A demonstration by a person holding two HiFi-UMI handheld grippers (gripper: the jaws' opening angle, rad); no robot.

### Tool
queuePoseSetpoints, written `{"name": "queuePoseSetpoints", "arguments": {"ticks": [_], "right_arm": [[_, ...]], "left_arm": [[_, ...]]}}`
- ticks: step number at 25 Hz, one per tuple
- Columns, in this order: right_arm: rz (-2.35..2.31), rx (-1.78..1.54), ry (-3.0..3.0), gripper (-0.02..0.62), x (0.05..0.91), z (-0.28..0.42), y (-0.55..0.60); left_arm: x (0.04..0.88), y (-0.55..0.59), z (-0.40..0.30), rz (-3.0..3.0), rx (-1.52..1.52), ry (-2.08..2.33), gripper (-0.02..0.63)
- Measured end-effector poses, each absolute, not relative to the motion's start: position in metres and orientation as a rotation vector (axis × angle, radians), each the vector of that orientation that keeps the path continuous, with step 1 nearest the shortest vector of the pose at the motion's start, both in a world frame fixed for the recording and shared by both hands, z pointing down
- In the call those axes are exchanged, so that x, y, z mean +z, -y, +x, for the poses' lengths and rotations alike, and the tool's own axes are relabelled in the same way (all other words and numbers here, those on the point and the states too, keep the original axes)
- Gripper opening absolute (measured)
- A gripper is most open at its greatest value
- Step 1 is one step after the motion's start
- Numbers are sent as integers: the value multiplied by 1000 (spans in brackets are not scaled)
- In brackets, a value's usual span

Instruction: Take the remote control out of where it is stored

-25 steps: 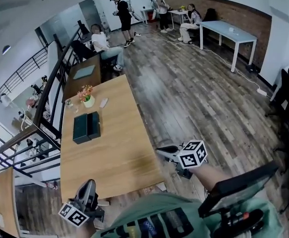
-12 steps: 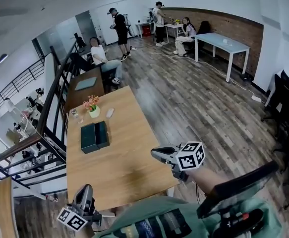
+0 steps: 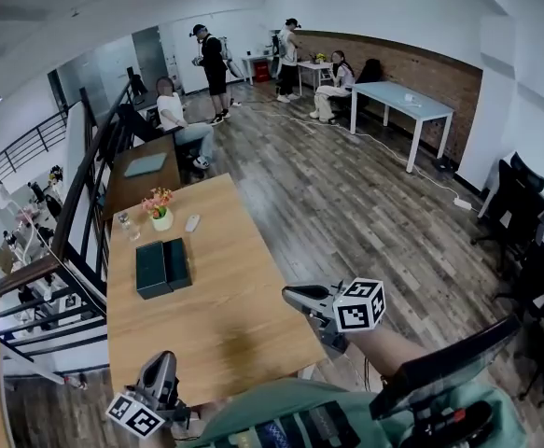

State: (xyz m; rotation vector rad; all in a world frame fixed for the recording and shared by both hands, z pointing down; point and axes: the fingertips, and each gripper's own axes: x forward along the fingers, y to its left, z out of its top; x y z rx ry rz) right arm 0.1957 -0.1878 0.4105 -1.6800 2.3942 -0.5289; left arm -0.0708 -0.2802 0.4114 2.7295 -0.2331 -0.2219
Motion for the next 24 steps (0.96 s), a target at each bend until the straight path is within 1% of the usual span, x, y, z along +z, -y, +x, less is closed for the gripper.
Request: {"name": "queuePoseSetpoints", "arguments": {"ticks": [12, 24], "right_arm": [[-1701, -563, -2421, 5, 423, 207, 192], [-1655, -583, -2468, 5, 431, 206, 191]], "left_arm": [[417, 276, -57, 2708, -232, 237, 3], [424, 270, -58, 2684, -234, 295, 3]]}}
